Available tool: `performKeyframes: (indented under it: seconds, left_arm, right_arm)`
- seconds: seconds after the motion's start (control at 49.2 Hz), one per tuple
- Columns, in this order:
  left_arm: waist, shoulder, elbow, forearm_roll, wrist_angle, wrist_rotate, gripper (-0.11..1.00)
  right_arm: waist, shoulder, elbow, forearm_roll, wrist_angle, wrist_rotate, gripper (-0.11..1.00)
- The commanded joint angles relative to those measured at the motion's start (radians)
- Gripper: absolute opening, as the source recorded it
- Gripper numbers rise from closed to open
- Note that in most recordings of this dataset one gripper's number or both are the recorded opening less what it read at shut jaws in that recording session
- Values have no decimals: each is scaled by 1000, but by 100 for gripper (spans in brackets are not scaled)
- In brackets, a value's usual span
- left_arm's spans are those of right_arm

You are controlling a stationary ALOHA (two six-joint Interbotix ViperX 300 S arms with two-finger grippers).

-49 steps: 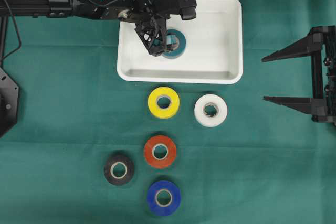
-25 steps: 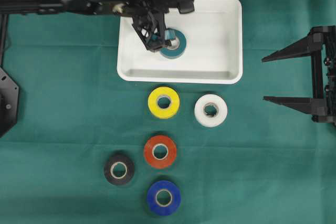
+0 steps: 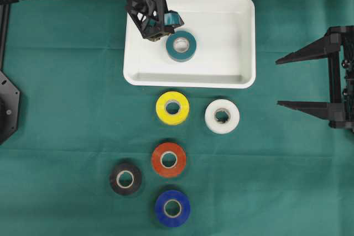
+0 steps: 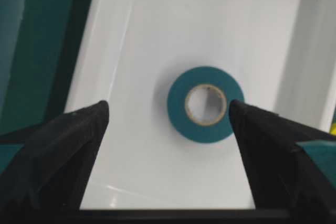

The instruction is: Pick up the tape from a random location and place it into the white case.

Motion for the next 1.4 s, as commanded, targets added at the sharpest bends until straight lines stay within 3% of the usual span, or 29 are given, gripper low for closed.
performKeyframes:
  seconds: [0.0,0.224,0.753,1.078,1.383]
  left_arm:
    - [-2,-32,-20,5,-6,2,96]
    - [-28,-44,2,3,-5,-3,96]
    - [-304,-64,49,0,-40,-6,96]
    - [-296,-146,124,0,-81,-6,96]
    - [-296,-394,325,0,-272,-5,96]
  right_arm:
    - [0,5,-26,0,-2,-2,91]
    - [0,5,-26,0,-2,-2,91]
    - [0,5,-28,0,-2,-2,91]
    - [0,3,-26,0,-2,3,91]
    - [0,2,-28,0,0,2,91]
